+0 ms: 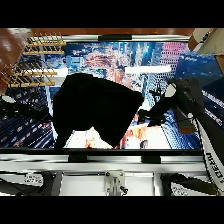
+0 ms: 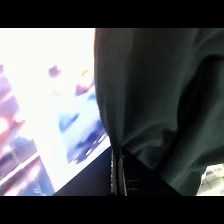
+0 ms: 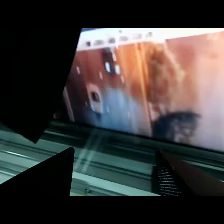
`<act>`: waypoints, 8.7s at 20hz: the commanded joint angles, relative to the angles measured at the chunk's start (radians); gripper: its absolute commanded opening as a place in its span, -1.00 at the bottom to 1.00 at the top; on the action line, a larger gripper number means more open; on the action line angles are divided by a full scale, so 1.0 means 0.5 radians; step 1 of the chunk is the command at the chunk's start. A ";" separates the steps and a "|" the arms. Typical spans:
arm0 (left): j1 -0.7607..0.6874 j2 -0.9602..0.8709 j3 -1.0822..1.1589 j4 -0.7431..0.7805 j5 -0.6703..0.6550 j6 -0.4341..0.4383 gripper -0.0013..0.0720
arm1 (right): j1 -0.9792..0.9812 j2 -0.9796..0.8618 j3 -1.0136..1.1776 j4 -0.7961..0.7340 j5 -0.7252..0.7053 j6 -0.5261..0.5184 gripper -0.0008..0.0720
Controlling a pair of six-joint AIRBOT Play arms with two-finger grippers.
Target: Fold the shirts.
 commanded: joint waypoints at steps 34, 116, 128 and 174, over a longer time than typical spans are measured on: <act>0.109 1.514 1.260 -1.136 1.179 0.240 -0.89 | 0.040 1.272 1.272 -0.515 -0.683 -0.066 -0.78; 0.049 -0.023 0.092 0.192 -0.385 0.143 -0.89 | -0.119 -0.076 -0.638 0.414 -0.568 -0.162 -0.18; 0.049 0.668 1.613 -0.986 0.017 0.352 -0.89 | -0.111 0.893 0.972 -0.333 -0.745 -0.430 -0.78; -0.204 -0.385 0.948 -0.333 0.103 0.257 -0.89 | -0.121 -0.588 0.901 -0.246 -0.737 0.018 -0.78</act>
